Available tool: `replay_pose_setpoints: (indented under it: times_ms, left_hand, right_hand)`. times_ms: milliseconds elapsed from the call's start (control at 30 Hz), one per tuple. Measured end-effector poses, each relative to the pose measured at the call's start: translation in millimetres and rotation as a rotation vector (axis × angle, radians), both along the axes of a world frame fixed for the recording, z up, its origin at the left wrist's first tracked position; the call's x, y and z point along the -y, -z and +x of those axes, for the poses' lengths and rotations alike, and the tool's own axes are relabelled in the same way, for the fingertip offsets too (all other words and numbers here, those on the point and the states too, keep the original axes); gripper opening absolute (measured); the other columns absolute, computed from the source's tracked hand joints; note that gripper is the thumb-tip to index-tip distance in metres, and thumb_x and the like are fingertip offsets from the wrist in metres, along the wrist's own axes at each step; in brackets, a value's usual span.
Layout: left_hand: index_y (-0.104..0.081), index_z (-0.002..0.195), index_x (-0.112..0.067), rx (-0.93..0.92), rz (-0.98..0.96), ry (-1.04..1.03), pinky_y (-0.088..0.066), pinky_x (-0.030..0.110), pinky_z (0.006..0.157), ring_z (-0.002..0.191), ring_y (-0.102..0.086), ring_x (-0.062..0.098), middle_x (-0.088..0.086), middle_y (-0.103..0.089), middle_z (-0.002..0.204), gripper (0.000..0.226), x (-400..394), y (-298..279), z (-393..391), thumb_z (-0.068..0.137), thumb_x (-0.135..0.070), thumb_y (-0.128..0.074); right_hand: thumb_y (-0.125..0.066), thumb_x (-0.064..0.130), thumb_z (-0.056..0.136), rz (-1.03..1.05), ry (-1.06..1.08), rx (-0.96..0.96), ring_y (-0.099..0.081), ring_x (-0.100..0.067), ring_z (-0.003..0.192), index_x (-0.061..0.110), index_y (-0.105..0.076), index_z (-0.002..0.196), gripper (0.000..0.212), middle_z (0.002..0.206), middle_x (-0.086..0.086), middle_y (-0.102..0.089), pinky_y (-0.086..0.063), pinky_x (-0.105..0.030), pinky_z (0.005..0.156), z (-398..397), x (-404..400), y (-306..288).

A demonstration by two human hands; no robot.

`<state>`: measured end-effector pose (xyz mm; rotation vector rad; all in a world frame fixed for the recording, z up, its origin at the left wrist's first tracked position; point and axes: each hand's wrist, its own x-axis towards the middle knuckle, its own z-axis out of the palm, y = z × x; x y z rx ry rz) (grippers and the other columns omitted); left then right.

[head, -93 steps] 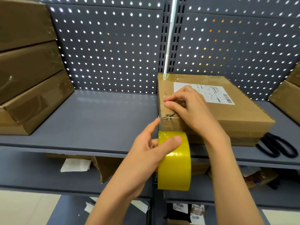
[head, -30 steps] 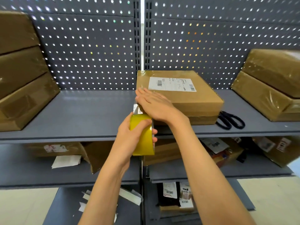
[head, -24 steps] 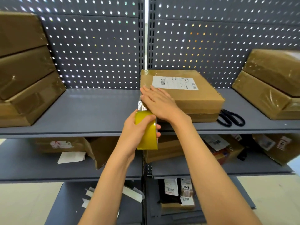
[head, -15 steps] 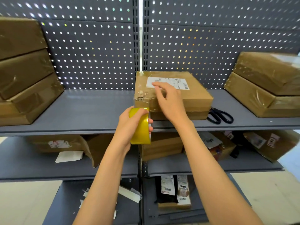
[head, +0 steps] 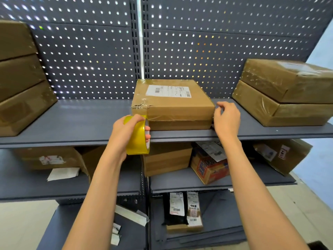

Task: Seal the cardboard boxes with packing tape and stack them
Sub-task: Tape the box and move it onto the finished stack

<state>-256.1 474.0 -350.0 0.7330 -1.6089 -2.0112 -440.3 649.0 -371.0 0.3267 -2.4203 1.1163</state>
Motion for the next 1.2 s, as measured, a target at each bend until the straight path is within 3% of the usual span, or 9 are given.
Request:
replay_pose_setpoints:
  times_ms: [100, 233, 467, 633, 767, 933, 1067, 1200]
  left_hand:
    - [-0.056, 0.100, -0.004, -0.008, 0.005, -0.003, -0.052, 0.024, 0.045, 0.039, -0.056, 0.013, 0.002, -0.064, 0.051, 0.014, -2, -1, 0, 0.090, -0.014, -0.058]
    - [-0.056, 0.096, -0.005, -0.014, 0.002, -0.009, -0.051, 0.023, 0.044, 0.039, -0.056, 0.013, 0.001, -0.063, 0.051, 0.010, -4, -1, 1, 0.090, -0.014, -0.057]
    - [-0.057, 0.099, -0.004, -0.011, -0.006, -0.032, -0.052, 0.024, 0.044, 0.041, -0.058, 0.013, 0.002, -0.064, 0.054, 0.014, -4, 2, 2, 0.091, -0.015, -0.058]
    - [-0.057, 0.099, -0.006, -0.009, -0.022, -0.037, -0.053, 0.024, 0.045, 0.042, -0.059, 0.013, 0.002, -0.065, 0.055, 0.013, -5, 3, 2, 0.092, -0.016, -0.058]
    - [-0.057, 0.098, -0.006, -0.015, -0.021, -0.040, -0.052, 0.024, 0.044, 0.041, -0.058, 0.013, 0.003, -0.065, 0.056, 0.012, -6, 5, 2, 0.092, -0.016, -0.057]
    - [-0.057, 0.096, -0.007, -0.020, -0.050, -0.052, -0.053, 0.024, 0.045, 0.042, -0.059, 0.013, 0.001, -0.066, 0.055, 0.011, -6, 8, 0, 0.091, -0.017, -0.058]
    - [-0.057, 0.097, -0.008, -0.035, -0.054, -0.049, -0.053, 0.024, 0.045, 0.042, -0.059, 0.013, 0.001, -0.065, 0.055, 0.010, -7, 9, 0, 0.091, -0.016, -0.057]
    - [-0.057, 0.097, -0.009, -0.050, -0.047, -0.040, -0.053, 0.024, 0.046, 0.043, -0.059, 0.013, 0.002, -0.065, 0.055, 0.008, -7, 10, 3, 0.092, -0.015, -0.056]
  right_hand:
    - [-0.052, 0.012, 0.096, 0.235, 0.053, 0.140, -0.044, -0.036, 0.121, 0.001, -0.051, 0.130, 0.036, 0.132, -0.019, -0.048, -0.038, -0.041, 0.097, -5, -10, 7]
    - [-0.057, 0.026, 0.094, 0.426, 0.067, 0.268, -0.041, -0.040, 0.116, -0.005, -0.056, 0.110, 0.035, 0.122, -0.025, -0.050, -0.035, -0.041, 0.093, -12, -16, 20]
    - [-0.054, 0.024, 0.096, 0.456, 0.113, 0.277, -0.043, -0.039, 0.114, -0.006, -0.058, 0.107, 0.032, 0.117, -0.026, -0.055, -0.035, -0.039, 0.090, -19, -17, 24]
    - [-0.050, 0.020, 0.098, 0.352, 0.119, 0.285, -0.040, -0.040, 0.119, -0.010, -0.051, 0.116, 0.035, 0.125, -0.029, -0.048, -0.038, -0.042, 0.091, -10, -18, 21]
    - [-0.047, 0.026, 0.100, 0.213, 0.123, 0.232, -0.050, -0.040, 0.113, -0.009, -0.047, 0.120, 0.040, 0.120, -0.026, -0.054, -0.041, -0.042, 0.083, 3, -24, 6]
    - [-0.063, 0.031, 0.089, -0.002, -0.118, 0.022, -0.053, -0.018, 0.088, 0.005, -0.057, 0.108, 0.033, 0.102, -0.009, -0.062, -0.037, -0.027, 0.070, 28, -26, -16]
    - [-0.078, 0.037, 0.075, 0.052, -0.377, 0.017, -0.055, -0.009, 0.087, 0.016, -0.058, 0.111, 0.046, 0.097, 0.005, -0.059, -0.038, -0.006, 0.065, 53, -18, -24]
    - [-0.079, 0.045, 0.069, 0.208, -0.550, 0.052, -0.055, -0.011, 0.101, 0.015, -0.057, 0.120, 0.064, 0.111, 0.004, -0.059, -0.046, -0.023, 0.083, 69, -11, -22]
